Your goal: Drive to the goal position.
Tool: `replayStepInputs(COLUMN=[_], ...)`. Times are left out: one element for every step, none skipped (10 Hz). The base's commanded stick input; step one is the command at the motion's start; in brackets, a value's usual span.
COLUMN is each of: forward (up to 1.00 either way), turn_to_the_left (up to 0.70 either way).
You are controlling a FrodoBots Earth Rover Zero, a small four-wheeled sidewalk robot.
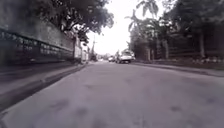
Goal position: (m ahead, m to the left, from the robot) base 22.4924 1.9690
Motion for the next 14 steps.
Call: replayStepInputs(forward=[1.00,1.00,1.00,1.00,1.00,1.00,1.00,1.00,1.00,1.00,1.00,1.00,1.00,1.00], turn_to_the_left=[0.00,0.00,0.00,0.00,0.00,0.00,0.00,0.00,0.00,0.00,0.00,0.00,0.00,0.00])
